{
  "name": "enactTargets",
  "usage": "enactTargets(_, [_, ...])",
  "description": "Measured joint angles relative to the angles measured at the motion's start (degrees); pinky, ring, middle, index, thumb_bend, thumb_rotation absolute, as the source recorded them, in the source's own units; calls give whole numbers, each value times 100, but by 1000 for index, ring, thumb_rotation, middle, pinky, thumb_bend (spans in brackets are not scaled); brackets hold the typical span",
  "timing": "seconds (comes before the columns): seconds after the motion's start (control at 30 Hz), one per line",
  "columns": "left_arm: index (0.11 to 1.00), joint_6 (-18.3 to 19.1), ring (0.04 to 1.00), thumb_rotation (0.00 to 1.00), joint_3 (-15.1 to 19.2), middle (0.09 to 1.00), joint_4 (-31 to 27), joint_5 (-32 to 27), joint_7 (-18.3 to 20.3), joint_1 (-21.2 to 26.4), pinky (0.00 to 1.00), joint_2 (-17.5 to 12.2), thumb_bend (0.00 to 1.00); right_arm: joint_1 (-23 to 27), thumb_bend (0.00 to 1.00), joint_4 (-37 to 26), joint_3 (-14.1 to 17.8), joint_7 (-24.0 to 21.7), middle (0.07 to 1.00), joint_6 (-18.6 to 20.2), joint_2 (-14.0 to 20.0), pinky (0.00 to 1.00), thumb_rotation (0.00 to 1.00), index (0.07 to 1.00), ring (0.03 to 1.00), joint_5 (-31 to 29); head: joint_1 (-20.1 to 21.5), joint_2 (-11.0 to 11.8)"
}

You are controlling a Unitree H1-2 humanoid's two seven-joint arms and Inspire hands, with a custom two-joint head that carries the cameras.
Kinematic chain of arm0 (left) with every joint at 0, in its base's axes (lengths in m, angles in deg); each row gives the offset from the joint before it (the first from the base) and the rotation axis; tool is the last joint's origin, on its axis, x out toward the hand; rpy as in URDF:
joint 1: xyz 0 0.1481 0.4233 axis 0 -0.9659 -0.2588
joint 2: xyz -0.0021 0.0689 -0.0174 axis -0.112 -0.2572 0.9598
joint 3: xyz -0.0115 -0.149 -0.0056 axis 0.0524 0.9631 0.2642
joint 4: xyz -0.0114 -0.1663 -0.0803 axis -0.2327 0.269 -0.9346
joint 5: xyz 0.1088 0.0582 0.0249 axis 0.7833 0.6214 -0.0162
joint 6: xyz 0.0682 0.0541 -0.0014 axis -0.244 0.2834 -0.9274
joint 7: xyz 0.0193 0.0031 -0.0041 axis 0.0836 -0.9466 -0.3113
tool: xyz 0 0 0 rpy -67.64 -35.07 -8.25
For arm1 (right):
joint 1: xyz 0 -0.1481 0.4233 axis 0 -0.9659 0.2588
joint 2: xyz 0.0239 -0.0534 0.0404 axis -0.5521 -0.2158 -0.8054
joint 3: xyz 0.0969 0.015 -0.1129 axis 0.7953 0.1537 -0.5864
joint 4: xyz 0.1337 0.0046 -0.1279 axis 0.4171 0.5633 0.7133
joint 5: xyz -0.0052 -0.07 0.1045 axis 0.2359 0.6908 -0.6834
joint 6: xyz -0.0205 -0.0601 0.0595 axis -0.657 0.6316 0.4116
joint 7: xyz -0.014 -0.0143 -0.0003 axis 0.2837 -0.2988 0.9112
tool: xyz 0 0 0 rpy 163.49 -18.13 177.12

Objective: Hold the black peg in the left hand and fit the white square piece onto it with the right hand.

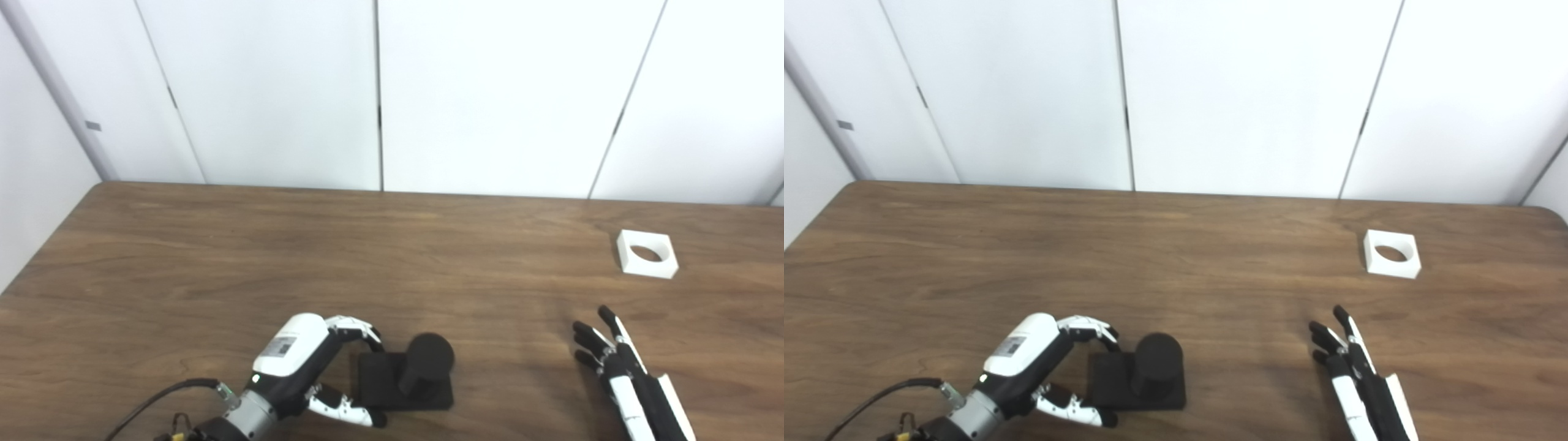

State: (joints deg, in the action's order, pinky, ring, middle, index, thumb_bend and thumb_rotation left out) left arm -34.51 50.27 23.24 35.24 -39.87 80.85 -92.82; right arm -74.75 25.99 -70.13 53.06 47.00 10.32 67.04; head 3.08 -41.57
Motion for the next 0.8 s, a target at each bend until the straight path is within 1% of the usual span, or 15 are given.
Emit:
enactTargets(0.13, [490, -73, 790, 50, -112, 758, -67, 30, 7, -92, 690, 96, 503, 5, 623, -6, -41, 40, 859, 23, 0, 849, 920, 965, 878, 6, 140, -158])
enactTargets(0.3, [490, -88, 789, 51, -256, 754, -219, 56, 15, -299, 726, 248, 502, 11, 636, -100, -60, 103, 863, 107, 0, 854, 903, 965, 885, -8, 281, -281])
enactTargets(0.47, [489, -138, 793, 48, -351, 753, -226, 194, 19, -386, 773, 364, 501, 27, 626, -173, -116, 126, 862, 177, -1, 835, 906, 965, 872, 10, 325, -334])
enactTargets(0.5, [489, -150, 795, 48, -365, 753, -226, 217, 17, -400, 783, 379, 501, 28, 619, -177, -123, 136, 863, 201, -1, 834, 910, 967, 872, 14, 360, -386])
enactTargets(0.63, [489, -176, 802, 49, -410, 753, -224, 298, 19, -435, 805, 423, 503, 35, 627, -185, -147, 180, 866, 234, -1, 834, 920, 971, 877, 28, 360, -387])
enactTargets(0.8, [489, -196, 806, 51, -457, 757, -220, 665, 19, -436, 821, 435, 506, 42, 644, -191, -166, 202, 864, 243, 0, 833, 916, 969, 876, 33, 396, -422])
